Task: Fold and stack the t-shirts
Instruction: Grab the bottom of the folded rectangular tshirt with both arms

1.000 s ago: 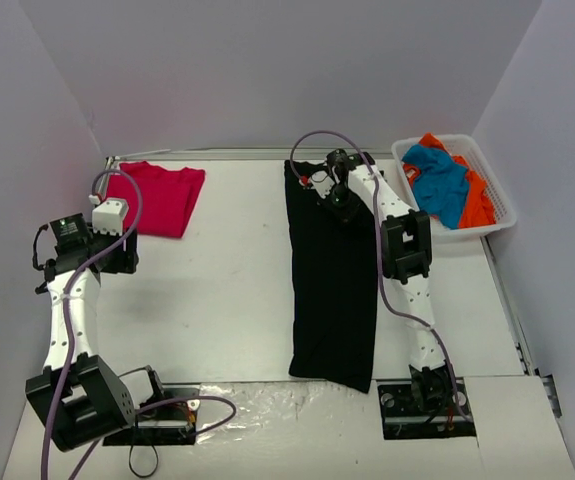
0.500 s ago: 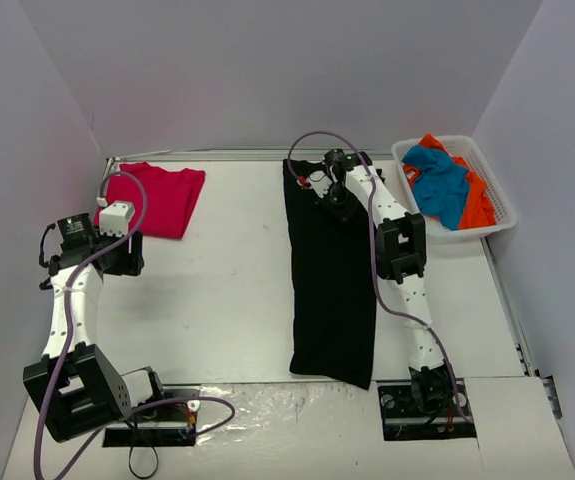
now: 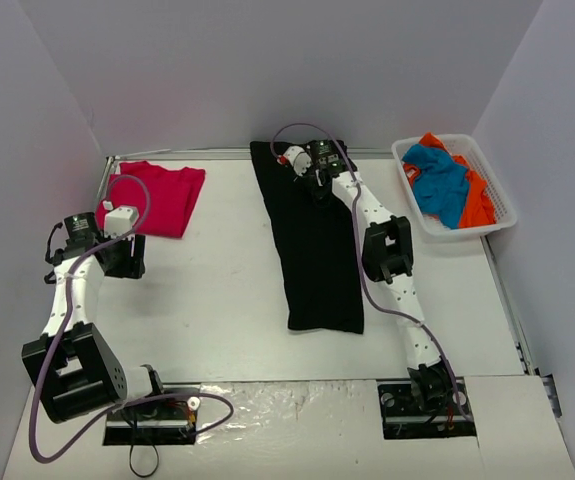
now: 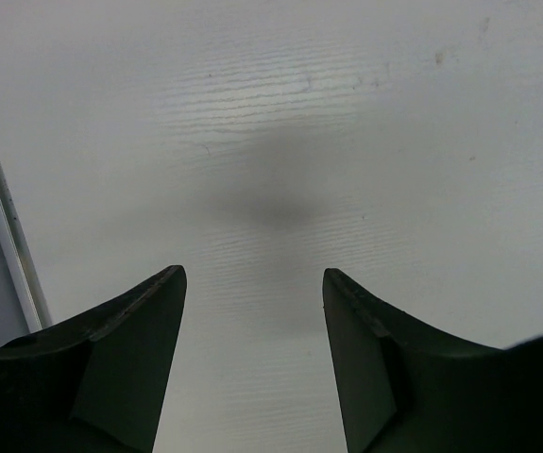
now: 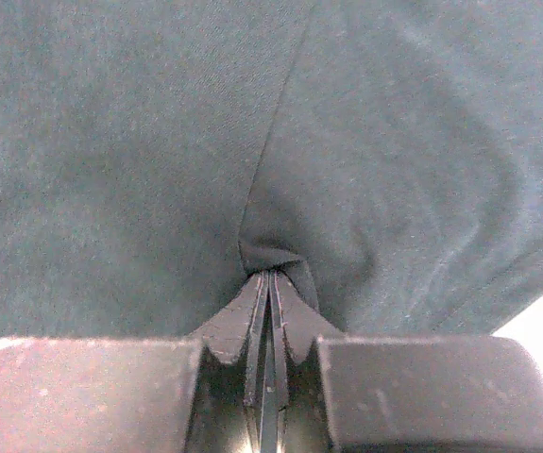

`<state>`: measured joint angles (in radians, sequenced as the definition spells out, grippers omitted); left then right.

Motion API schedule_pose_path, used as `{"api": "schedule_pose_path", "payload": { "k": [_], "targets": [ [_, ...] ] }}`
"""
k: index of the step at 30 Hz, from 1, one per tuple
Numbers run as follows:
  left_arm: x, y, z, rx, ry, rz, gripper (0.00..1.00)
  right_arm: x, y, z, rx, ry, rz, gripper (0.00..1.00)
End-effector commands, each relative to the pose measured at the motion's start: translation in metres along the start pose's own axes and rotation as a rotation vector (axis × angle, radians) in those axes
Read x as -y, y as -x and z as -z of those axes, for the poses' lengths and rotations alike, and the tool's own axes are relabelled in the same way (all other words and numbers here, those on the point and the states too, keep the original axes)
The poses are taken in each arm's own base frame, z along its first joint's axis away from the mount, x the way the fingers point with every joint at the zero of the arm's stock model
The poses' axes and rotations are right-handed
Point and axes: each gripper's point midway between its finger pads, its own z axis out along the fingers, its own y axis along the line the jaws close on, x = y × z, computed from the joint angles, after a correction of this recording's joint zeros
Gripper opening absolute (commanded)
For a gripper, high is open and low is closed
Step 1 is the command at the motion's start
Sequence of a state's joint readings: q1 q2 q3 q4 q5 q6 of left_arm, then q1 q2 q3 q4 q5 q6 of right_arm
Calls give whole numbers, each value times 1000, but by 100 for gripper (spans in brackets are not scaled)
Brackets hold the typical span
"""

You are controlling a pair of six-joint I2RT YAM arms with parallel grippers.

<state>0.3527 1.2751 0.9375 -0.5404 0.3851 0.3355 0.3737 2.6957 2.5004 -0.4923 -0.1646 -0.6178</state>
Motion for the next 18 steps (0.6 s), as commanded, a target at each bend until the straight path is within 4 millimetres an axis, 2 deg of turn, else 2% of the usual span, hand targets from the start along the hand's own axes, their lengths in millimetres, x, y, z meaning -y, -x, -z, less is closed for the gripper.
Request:
{"api": "schedule_pose_path", "payload": {
  "k": [1,3,4,6,9,15,17,18],
  "targets": [
    [-6,8,7,-6,29,-27,59,6,26,-42,132,-82,31,0],
    [-6,6,8,-13,32,-32,59,20,41,-43,164,-169,47,0],
    [-6,5,9,-13,35,-32,58,19,42,-48,165,-184,55,0],
    [-6,7,10,-5,40,-36,59,27,51,-46,190,-245,72,0],
    [-6,7,11,3,44,-43,61,33,59,-34,169,-328,96,0],
    [1,12,16,36,17,-54,62,41,78,23,185,-374,61,0],
    [3,15,21,58,14,-66,63,41,83,51,193,-374,58,0],
    [5,18,24,77,12,-73,63,47,96,78,227,-392,53,0]
  ]
}}
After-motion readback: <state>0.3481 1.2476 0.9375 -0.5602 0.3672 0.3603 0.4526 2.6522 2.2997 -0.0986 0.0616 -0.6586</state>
